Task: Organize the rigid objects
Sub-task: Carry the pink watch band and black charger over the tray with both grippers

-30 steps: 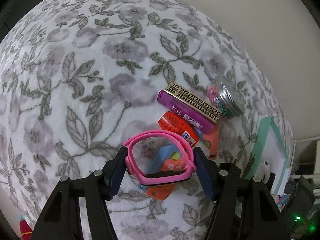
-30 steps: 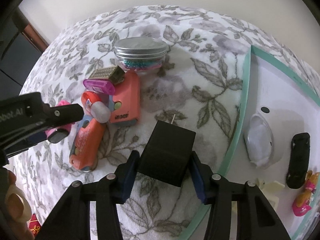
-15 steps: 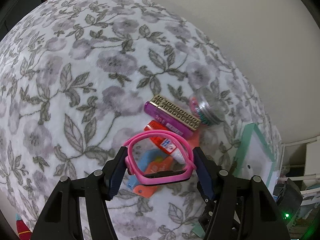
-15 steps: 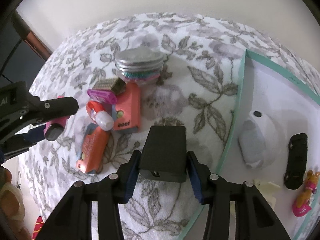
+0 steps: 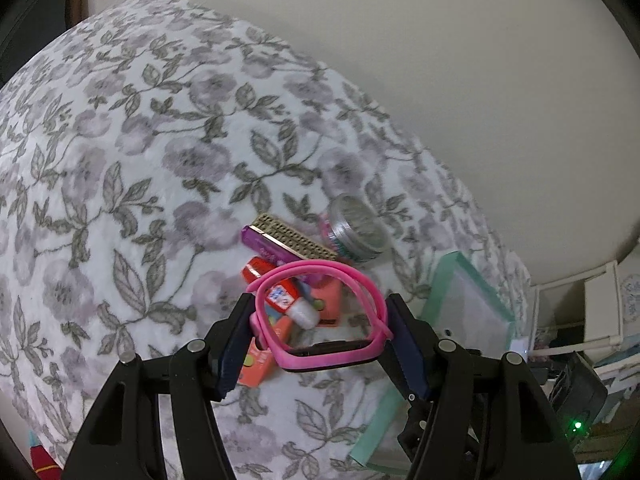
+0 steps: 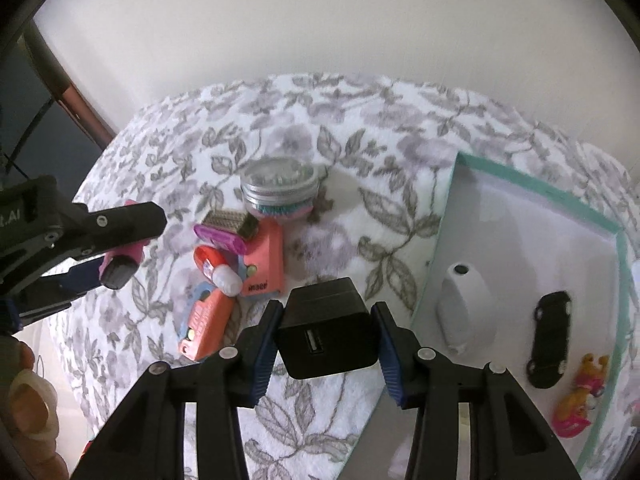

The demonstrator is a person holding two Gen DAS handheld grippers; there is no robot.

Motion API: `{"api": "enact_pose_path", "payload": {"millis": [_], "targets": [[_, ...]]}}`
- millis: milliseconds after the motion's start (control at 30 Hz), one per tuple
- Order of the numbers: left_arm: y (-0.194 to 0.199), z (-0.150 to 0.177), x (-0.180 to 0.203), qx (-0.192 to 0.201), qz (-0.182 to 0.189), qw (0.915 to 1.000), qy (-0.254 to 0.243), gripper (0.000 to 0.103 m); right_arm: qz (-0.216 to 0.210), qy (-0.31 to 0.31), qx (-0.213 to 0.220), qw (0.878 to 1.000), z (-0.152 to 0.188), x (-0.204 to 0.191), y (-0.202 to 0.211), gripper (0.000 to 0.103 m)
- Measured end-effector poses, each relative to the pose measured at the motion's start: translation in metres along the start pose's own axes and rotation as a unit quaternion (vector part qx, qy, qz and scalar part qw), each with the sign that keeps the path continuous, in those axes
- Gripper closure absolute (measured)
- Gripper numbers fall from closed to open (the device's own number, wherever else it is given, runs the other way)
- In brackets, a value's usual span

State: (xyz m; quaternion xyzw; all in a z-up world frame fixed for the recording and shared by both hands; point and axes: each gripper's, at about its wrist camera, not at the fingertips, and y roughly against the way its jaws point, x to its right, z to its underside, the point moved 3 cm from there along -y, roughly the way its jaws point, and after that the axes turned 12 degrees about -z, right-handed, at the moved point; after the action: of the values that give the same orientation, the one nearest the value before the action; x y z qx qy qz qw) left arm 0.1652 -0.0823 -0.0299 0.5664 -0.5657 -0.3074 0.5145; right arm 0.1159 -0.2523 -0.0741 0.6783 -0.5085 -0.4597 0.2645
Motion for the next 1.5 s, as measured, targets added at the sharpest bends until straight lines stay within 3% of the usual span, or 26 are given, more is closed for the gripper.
{"api": "enact_pose_path", "payload": {"millis": [267, 433, 567, 800, 1000, 1300, 1500], "targets": [[0.031, 0.002, 0.026, 0.022, 0.051, 0.9983, -0.019, 0.036, -0.001, 0.0, 0.066, 0.998, -0.015, 0.005, 0.051, 0.055], [0.045, 0.013, 0.06, 0.052, 0.061, 0.9944, -0.068, 0.036, 0.018, -0.024, 0.108, 0.994, -0.017, 0.03, 0.086, 0.055], [0.037, 0.032, 0.091, 0.045, 0.067, 0.9907, -0.11, 0.036, 0.039, -0.058, 0.115, 0.991, -0.012, 0.061, 0.095, 0.055], [-0.001, 0.077, 0.141, 0.013, 0.049, 0.9815, -0.184, 0.036, 0.081, -0.125, 0.111, 0.983, 0.007, 0.124, 0.103, 0.055], [-0.035, 0.099, 0.156, -0.017, 0.019, 0.9773, -0.21, 0.036, 0.112, -0.173, 0.116, 0.972, 0.025, 0.167, 0.116, 0.055], [-0.064, 0.111, 0.155, -0.043, 0.0, 0.9752, -0.217, 0.036, 0.117, -0.193, 0.134, 0.965, 0.035, 0.189, 0.121, 0.055], [-0.077, 0.11, 0.156, -0.038, -0.003, 0.975, -0.219, 0.036, 0.107, -0.2, 0.135, 0.964, 0.037, 0.193, 0.106, 0.055]]}}
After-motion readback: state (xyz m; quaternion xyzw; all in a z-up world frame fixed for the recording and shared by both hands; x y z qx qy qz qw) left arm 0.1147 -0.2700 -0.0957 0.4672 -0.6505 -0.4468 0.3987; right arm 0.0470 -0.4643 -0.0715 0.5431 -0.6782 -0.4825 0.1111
